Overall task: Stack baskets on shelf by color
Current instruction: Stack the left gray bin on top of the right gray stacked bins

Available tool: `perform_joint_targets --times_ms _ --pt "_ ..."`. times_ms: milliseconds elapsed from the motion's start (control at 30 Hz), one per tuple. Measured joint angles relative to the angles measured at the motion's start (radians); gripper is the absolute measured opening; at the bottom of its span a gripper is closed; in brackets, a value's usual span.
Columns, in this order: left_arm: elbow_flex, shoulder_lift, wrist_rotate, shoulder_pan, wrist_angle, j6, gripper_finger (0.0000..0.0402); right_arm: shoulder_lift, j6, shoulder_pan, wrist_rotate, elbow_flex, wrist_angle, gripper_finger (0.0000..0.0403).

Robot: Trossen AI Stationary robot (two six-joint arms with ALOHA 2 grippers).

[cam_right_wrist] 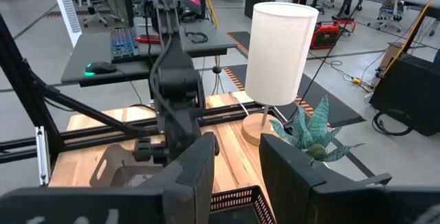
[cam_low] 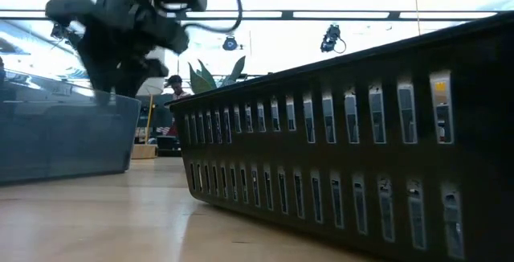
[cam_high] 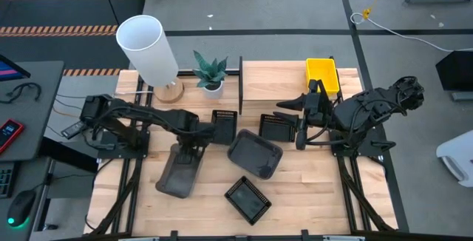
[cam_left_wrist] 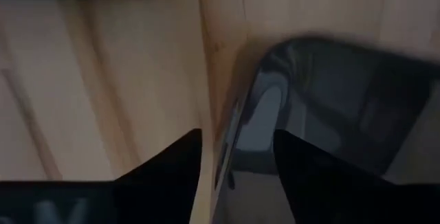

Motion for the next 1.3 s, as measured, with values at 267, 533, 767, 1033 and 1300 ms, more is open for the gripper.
perform_joint_targets --times_ms 267,533,767,1033,1300 --pt "-0.077 0.062 -0.026 -0.001 0.002 0.011 0.0157 0.0 0.002 0.0 0.0 0.0 0.002 0.0122" --pt "-0.075 0.065 0.006 0.009 0.0 -0.118 0.0015 0.0 0.0 -0.002 0.0 0.0 0.002 0.0122" --pt "-0.03 0.048 0.036 -0.008 -0.115 -0.2 0.0005 0.0 -0.001 -0.002 0.0 0.0 0.002 0.0122" --pt "0.214 -0.007 0.147 0.024 -0.244 -0.289 0.0003 0.0 -0.044 -0.007 0.0 0.0 0.003 0.0122" --pt "0.461 0.016 0.113 0.089 -0.189 -0.613 0.0001 -0.023 -0.105 -0.038 0.001 0.0 0.006 0.0121"
